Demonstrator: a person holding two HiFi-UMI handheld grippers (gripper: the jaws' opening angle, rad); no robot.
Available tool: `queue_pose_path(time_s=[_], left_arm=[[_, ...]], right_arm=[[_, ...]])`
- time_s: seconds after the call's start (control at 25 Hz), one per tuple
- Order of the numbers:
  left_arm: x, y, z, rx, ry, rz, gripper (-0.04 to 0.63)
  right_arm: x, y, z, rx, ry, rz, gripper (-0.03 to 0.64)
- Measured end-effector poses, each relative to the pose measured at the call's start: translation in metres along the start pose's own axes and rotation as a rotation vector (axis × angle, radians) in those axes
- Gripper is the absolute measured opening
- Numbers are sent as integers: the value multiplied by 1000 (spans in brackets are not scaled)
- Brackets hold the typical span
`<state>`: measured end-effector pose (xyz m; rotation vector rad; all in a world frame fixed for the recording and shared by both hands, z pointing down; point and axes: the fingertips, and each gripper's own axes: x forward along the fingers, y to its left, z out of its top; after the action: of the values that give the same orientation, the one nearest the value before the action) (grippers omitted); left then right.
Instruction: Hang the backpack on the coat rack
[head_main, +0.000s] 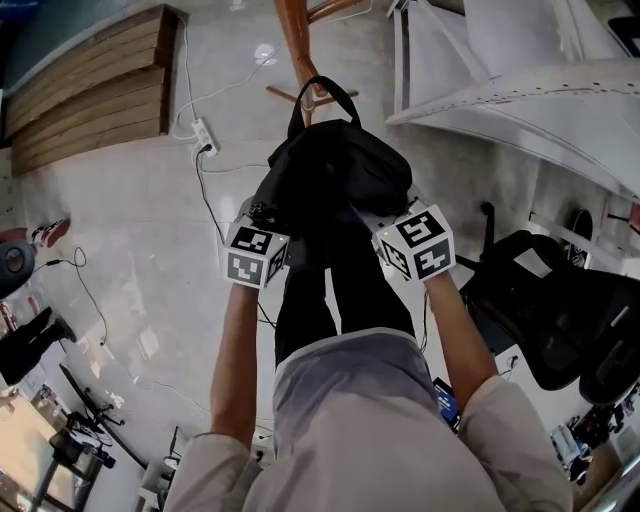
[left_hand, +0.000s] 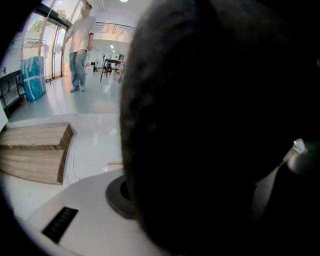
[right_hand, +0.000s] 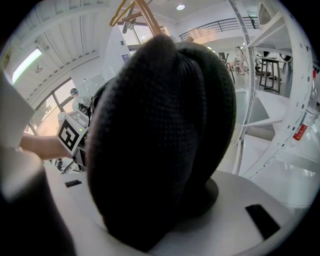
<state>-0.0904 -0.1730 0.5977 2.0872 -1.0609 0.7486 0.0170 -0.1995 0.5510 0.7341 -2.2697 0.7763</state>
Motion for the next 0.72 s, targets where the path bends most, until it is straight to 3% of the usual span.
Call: queue_pose_path(time_s=[0.72], left_arm=[[26, 18, -7, -26, 41, -3, 163]], right_arm=[[29, -22, -3, 23, 24, -3, 186]])
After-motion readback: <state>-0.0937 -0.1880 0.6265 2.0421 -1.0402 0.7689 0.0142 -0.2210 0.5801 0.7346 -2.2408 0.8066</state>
